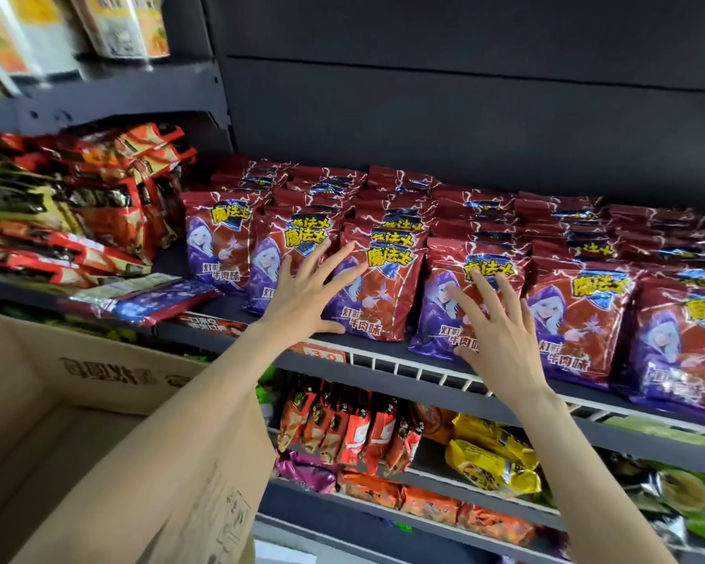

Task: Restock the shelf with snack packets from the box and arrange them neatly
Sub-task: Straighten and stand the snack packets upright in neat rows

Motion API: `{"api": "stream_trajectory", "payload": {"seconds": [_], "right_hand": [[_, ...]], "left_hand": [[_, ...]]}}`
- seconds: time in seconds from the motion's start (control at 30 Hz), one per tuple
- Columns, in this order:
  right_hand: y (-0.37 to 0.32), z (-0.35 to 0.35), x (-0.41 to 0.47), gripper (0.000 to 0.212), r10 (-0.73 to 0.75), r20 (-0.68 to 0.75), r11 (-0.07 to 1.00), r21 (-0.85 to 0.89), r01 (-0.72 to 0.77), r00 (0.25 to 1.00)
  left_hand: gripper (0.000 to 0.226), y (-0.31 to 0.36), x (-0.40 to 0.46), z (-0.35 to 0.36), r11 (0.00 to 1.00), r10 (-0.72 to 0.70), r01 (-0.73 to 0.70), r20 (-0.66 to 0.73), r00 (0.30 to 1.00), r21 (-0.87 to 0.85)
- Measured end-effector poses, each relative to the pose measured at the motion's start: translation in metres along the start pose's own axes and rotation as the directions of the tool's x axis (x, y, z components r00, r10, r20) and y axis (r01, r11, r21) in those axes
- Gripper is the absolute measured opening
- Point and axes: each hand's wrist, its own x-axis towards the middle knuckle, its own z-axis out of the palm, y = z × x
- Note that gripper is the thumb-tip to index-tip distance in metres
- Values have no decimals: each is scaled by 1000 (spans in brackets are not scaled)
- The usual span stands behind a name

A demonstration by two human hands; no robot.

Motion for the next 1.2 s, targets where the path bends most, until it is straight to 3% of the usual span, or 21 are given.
{"api": "stream_trajectory", "payload": {"seconds": [0.1, 0.2, 0.27, 0.33, 0.4, 0.47, 0.53, 0.6, 0.63, 0.77, 0.87, 1.03, 1.2], "right_hand": [[-8, -5, -6, 85, 46, -40, 999, 0, -46, 998], [-36, -15, -7, 64, 74, -166, 994, 92, -59, 983], [-70, -19, 0, 50, -12, -251, 978, 197, 64, 968], [-111, -16, 13, 41, -142, -330, 928, 284, 242, 933], [-153, -6, 29, 37, -268, -369, 867, 310, 390, 890], [-192, 7, 48, 38, -346, -358, 838, 297, 457, 867], [-222, 21, 66, 45, -359, -281, 868, 251, 429, 890], [-238, 32, 80, 53, -316, -182, 923, 167, 346, 931], [-241, 36, 84, 54, -286, -150, 942, 134, 306, 946], [-239, 45, 93, 56, -231, -81, 969, 75, 237, 970], [-233, 48, 95, 57, -241, -93, 966, 69, 248, 966], [-231, 51, 96, 60, -241, -88, 967, 62, 246, 967], [-231, 50, 99, 63, -229, -91, 971, 44, 233, 969]], "left_hand": [[88, -2, -8, -3, 996, 57, -62, -79, 995, -69], [58, -12, -29, -14, 984, 83, -117, -232, 969, -137], [41, -22, -54, -29, 965, 87, -175, -393, 915, -194], [26, -41, -90, -41, 961, 85, -219, -572, 816, -169], [23, -72, -130, -46, 981, 60, -166, -662, 747, -99], [34, -109, -168, -45, 997, 12, -57, -601, 799, -56], [61, -144, -196, -40, 995, -95, 96, -364, 927, -16], [74, -171, -206, -34, 966, -249, 256, -159, 955, 24], [71, -180, -205, -31, 953, -295, 301, -122, 948, 31], [22, -200, -185, -37, 977, -207, 211, -268, 941, -15], [27, -194, -150, -57, 984, -172, 144, -323, 931, -109], [29, -179, -82, -61, 928, -245, 156, -240, 939, -338], [49, -190, -43, -30, 936, -306, 253, -209, 929, -246]]}}
